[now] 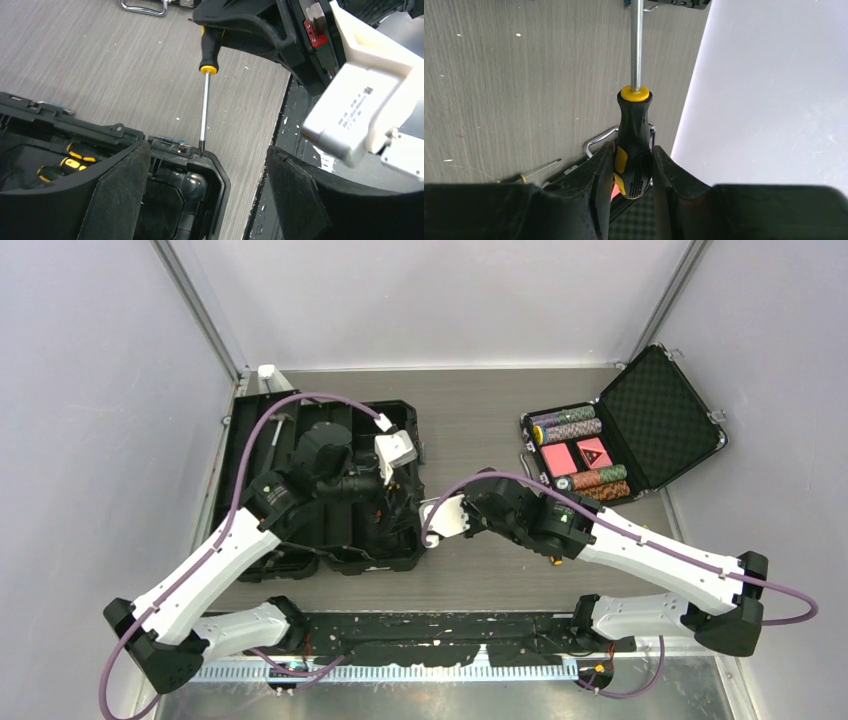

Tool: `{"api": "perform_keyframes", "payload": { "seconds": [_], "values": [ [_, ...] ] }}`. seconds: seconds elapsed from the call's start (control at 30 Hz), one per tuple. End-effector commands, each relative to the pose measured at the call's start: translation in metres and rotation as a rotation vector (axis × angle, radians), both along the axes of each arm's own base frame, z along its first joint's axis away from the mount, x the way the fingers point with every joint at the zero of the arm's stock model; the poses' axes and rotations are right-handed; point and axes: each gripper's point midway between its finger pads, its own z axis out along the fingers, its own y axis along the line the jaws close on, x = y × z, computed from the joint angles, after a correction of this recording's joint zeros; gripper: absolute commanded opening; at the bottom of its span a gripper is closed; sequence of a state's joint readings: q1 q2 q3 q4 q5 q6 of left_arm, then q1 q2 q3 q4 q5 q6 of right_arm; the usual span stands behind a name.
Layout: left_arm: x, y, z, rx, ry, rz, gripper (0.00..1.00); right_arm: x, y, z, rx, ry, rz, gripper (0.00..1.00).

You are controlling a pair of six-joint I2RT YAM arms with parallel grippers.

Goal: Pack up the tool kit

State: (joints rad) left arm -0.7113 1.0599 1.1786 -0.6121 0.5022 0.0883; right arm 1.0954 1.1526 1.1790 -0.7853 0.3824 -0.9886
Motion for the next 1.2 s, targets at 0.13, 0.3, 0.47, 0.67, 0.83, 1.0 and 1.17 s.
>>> {"api": "perform_keyframes", "payload": {
  "seconds": [0.13,0.3,0.47,0.67,0.83,1.0,1.17],
  "values": [
    [-0.009,-0.022,-0.005,0.021,0.055,-0.097,0.80,0.002,0.015,0.036,0.033,-0.145,0.068,0.05],
    [-0.002,-0.028,-0.013,0.036,0.084,-0.082,0.64,-0.003,0.021,0.039,0.042,-0.153,0.096,0.05],
    [-0.008,-0.038,-0.012,0.028,0.110,-0.116,0.43,-0.006,0.023,0.035,0.039,-0.149,0.108,0.05],
    [-0.015,-0.042,-0.020,0.042,0.144,-0.122,0.00,-0.007,0.029,0.028,0.051,-0.142,0.124,0.06],
    [0.003,-0.031,-0.019,0.019,0.098,0.039,0.00,-0.007,0.032,0.032,0.122,-0.162,0.117,0.18],
    [0.026,-0.008,-0.011,-0.026,0.027,0.259,0.00,-0.010,0.031,0.035,0.242,-0.154,0.091,0.61],
    [0.052,0.031,-0.012,-0.051,-0.018,0.558,0.00,-0.007,0.022,0.055,0.510,-0.138,-0.040,0.99]
  ]
}}
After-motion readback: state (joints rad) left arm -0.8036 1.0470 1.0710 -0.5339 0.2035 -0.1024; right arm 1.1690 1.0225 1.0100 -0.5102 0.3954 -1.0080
